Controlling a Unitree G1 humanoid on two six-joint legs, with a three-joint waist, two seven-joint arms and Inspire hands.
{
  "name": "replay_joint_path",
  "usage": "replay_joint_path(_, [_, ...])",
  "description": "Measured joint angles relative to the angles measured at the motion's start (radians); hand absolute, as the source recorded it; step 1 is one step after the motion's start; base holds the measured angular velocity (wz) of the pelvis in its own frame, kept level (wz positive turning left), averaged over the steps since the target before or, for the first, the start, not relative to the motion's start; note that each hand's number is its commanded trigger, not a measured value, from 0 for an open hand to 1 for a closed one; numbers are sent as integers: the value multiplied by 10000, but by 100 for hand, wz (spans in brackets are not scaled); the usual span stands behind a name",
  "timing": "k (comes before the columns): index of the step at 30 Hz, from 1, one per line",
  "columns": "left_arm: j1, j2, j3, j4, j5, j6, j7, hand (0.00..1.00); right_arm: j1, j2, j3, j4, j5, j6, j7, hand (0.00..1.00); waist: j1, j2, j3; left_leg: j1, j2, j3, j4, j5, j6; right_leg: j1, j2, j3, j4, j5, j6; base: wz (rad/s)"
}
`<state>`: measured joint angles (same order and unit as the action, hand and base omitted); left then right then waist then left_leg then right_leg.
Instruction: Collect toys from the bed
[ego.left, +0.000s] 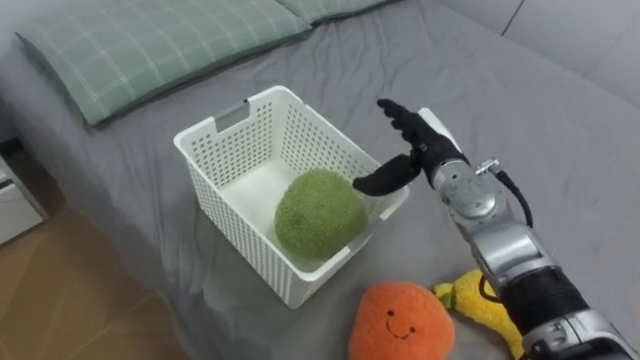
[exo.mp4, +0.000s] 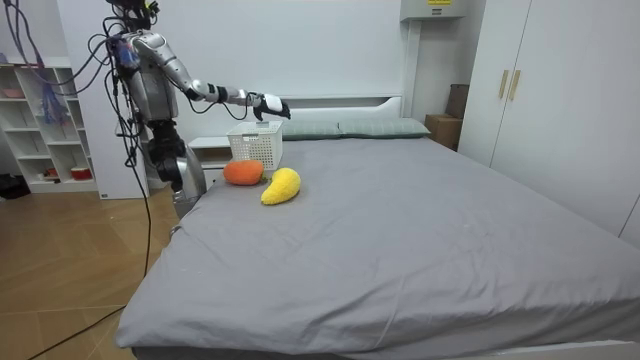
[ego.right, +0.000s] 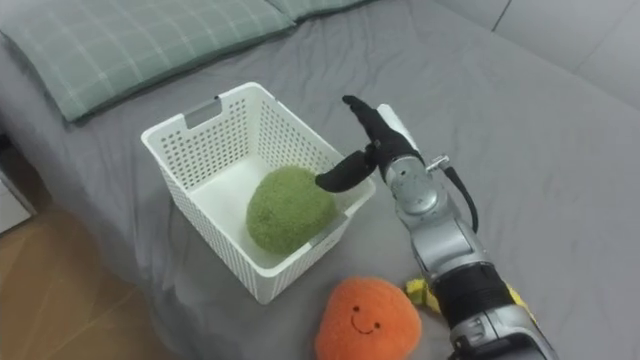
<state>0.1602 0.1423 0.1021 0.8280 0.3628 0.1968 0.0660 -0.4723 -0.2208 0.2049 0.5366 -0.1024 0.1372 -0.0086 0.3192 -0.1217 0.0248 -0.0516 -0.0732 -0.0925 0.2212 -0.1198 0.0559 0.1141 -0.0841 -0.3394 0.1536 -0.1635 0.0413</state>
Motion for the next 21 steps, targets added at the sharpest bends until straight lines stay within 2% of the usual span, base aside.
replay_joint_path(2, [129, -91, -10, -1, -22, -53, 100, 0, 254, -85, -174, -27, 250, -157, -328, 0, -182, 191, -38, 137, 41, 200, -2, -38, 48, 74, 1, 214, -3, 56, 47, -38])
replay_joint_path(4, [264, -135, -4, -22, -9, -125, 116, 0, 550, -157, -489, -73, 222, -169, -594, 0, -677, 351, -136, 212, 43, 393, -19, -65, 91, 52, -26, 382, -10, 67, 61, -24])
replay_joint_path(5, [274, -135, 23, -22, -11, -161, 131, 0, 627, -160, -591, -76, 227, -172, -665, 0, -773, 366, -145, 240, 45, 440, -48, -65, 94, 53, -32, 394, -3, 69, 64, -27])
replay_joint_path(7, [274, -143, 18, -23, -64, -348, 268, 0, 867, -200, -980, -76, 232, -173, -803, 0, -1052, 367, -163, 468, 125, 820, -262, -67, 97, 23, -16, 732, 6, 70, 66, -44])
replay_joint_path(8, [273, -154, 5, -26, -94, -392, 312, 0, 905, -204, -1060, -76, 249, -175, -810, 0, -1174, 369, -176, 480, 138, 869, -267, -80, 98, 16, -10, 782, 5, 70, 66, -35])
replay_joint_path(9, [263, -159, -27, -26, -230, -473, 342, 0, 973, -234, -1128, -76, 367, -176, -844, 0, -1401, 364, -207, 507, 143, 946, -318, -81, 98, -3, -9, 857, 9, 70, 66, -27])
replay_joint_path(12, [242, -174, -68, -22, -569, -538, 397, 0, 1131, -342, -1229, -61, 780, -173, -863, 0, -1815, 342, -225, 710, 207, 1245, -549, -81, 97, -28, 14, 1147, 16, 76, 76, -34])
replay_joint_path(16, [245, -174, -71, 8, -598, -541, 443, 0, 1243, -454, -1515, 507, 982, -181, -1002, 0, -2065, 296, -258, 956, 263, 1446, -706, -102, 72, 3, 68, 1364, 8, 84, 77, -19])
replay_joint_path(21, [336, -170, -73, 47, -773, -546, 619, 0, 1391, -576, -1531, 1464, 989, -145, -1021, 0, -2067, 268, -248, 941, 292, 1483, -716, -126, 38, -43, 112, 1418, -8, 84, 77, -3])
